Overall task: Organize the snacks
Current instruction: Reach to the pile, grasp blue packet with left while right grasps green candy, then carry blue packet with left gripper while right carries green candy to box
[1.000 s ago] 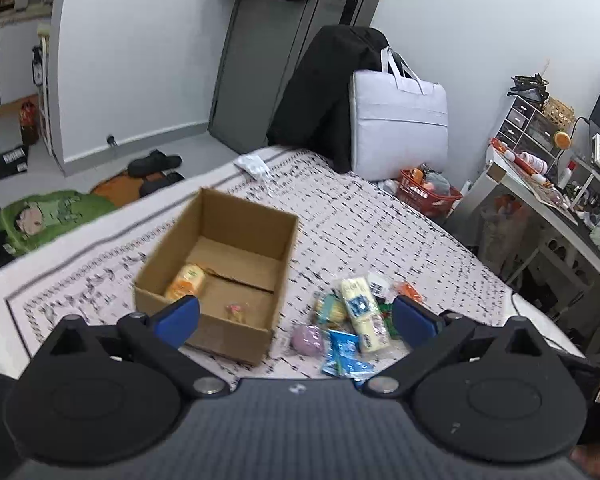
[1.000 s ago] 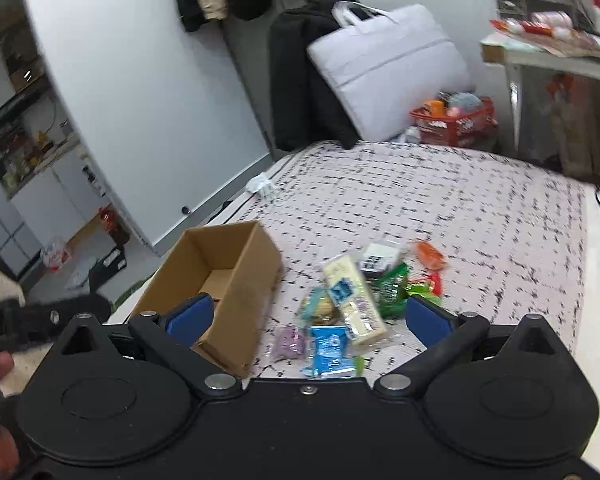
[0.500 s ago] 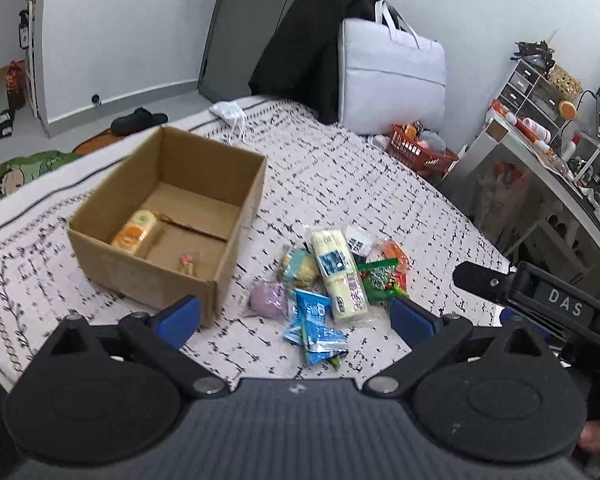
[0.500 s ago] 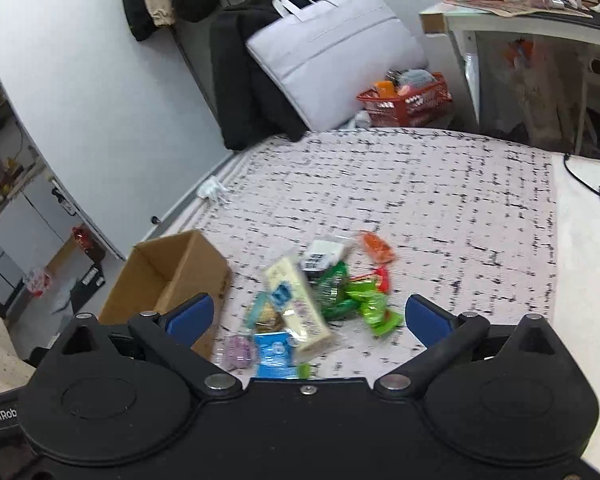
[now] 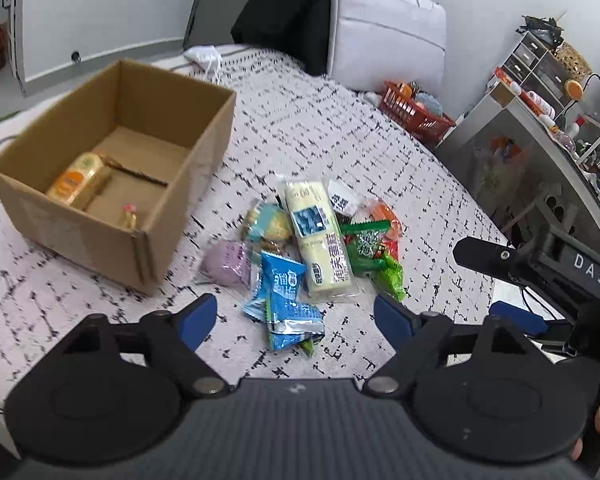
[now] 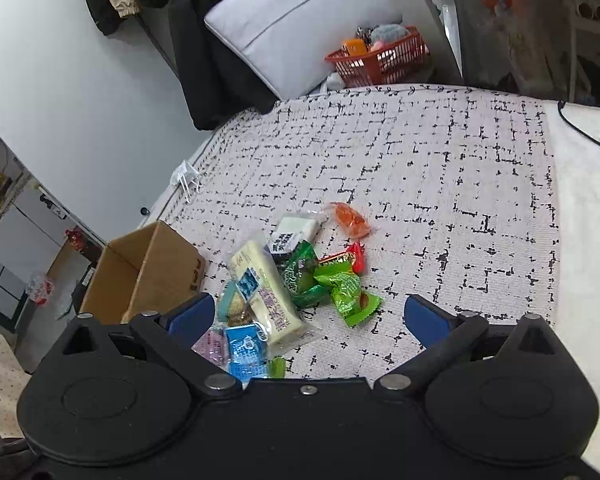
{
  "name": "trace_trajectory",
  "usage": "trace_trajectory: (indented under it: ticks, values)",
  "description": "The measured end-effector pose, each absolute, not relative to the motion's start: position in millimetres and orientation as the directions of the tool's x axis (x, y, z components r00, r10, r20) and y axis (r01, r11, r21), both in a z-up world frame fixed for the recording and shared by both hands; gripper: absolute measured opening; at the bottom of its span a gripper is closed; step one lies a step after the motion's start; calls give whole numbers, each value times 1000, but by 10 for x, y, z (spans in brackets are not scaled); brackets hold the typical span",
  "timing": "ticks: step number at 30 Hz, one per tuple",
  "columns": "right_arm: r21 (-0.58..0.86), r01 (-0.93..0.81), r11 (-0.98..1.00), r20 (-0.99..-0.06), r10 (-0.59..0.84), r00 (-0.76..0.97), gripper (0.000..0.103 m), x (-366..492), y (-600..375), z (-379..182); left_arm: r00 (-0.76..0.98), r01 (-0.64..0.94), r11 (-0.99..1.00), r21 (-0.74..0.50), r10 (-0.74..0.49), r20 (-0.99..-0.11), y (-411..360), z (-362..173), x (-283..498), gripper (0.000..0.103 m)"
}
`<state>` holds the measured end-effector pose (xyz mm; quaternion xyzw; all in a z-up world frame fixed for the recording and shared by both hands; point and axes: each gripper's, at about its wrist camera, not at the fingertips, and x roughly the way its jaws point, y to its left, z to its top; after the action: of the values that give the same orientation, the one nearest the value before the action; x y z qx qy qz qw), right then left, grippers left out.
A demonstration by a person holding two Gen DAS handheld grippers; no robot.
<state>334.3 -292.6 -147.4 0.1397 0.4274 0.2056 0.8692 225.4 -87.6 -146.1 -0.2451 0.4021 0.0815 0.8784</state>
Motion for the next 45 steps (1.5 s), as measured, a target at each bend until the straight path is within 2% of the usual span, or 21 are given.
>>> trace_trajectory:
  ticks: [7,13,17,22,30,33,39,41,42,45]
  values:
    - [405,-242,882,-712,470,522,85,3469,-2869,-1585,611,-384,826,-412,-108,-784,-877,-1791,2448,66]
    - [373,-259,891,-743,454,492,80,3584,-2780,-1735,570,-427,800,-423,-125,-812,-870,-2041,2577,59]
    - [344,-254,904,-761,427,489,75,3682,-2716,-1828,562,-448,757,-476,-175,-808,-843,-2198,2634,40]
    - [335,-239,911,-775,411,480,67,3792,-2661,-1929,578,-452,725,-519,-205,-789,-832,-2228,2674,30]
    - [303,-210,929,-803,368,469,51,3917,-2554,-2068,584,-440,716,-542,-230,-778,-820,-2167,2716,26]
    - [294,-196,936,-805,353,477,50,3937,-2552,-2078,590,-434,715,-548,-234,-773,-796,-2145,2715,26]
    - [265,-185,946,-828,322,458,39,3929,-2550,-2177,605,-419,721,-552,-232,-761,-752,-2078,2648,26]
    - [254,-199,947,-829,319,460,33,3912,-2521,-2195,613,-415,724,-551,-225,-757,-744,-2056,2615,26]
    - [269,-204,941,-825,335,456,21,3904,-2524,-2197,619,-412,728,-548,-218,-755,-741,-2040,2594,26]
    - [271,-203,941,-825,335,454,19,3869,-2532,-2154,633,-408,728,-551,-210,-745,-726,-1972,2516,26]
